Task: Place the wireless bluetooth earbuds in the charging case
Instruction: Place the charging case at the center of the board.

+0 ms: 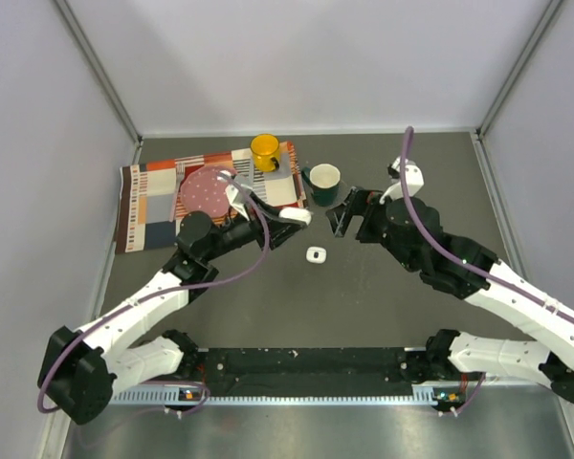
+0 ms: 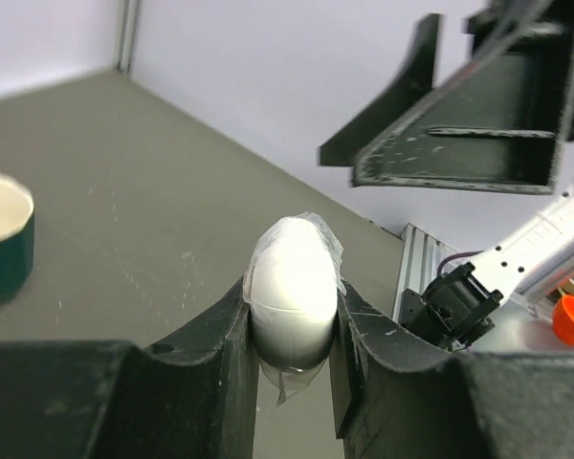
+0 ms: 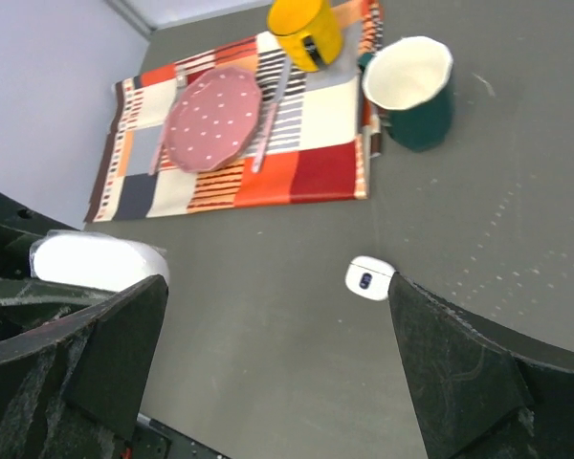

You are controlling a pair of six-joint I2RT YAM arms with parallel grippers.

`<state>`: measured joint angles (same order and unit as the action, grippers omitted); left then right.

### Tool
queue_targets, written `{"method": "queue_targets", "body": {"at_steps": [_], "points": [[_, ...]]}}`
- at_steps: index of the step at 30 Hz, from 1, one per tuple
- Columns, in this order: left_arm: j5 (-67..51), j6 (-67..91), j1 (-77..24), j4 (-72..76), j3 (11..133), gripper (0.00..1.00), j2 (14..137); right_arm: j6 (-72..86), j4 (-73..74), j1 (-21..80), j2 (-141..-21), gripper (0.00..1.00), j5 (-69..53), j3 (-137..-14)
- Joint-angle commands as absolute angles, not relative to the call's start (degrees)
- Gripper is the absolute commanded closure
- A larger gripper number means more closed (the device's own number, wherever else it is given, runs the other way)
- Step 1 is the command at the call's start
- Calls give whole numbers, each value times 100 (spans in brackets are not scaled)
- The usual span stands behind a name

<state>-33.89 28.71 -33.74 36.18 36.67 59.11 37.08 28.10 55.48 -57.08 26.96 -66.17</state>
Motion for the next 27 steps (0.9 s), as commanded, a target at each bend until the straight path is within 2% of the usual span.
{"method": "queue_targets", "body": {"at_steps": [1, 6, 11, 16, 21, 27], "points": [[-2516, 3322, -3349, 2288, 3972, 100, 6028, 4138, 2848, 5616, -5292, 1, 3489, -6267], [-2496, 3953, -3349, 1898, 3684, 100, 6328, 4552, 2848, 5546, -5063, 1, 3621, -5942], [-2829, 4639, -3349, 2583, 3112, 100, 6662, 4667, 2848, 5397, -5001, 1, 3437, -5836], [-3155, 4974, -3349, 2829, 3085, 99, 7266, 4493, 2848, 5353, -5080, 1, 3208, -5915], [-3366, 5923, -3427, 4241, 2839, 98, 8241, 4280, 2856, 5344, -5150, 1, 2997, -5950], [-3138, 6108, -3700, 4333, 2953, 97, 9077, 4350, 2865, 5317, -5115, 1, 2909, -5880]]}}
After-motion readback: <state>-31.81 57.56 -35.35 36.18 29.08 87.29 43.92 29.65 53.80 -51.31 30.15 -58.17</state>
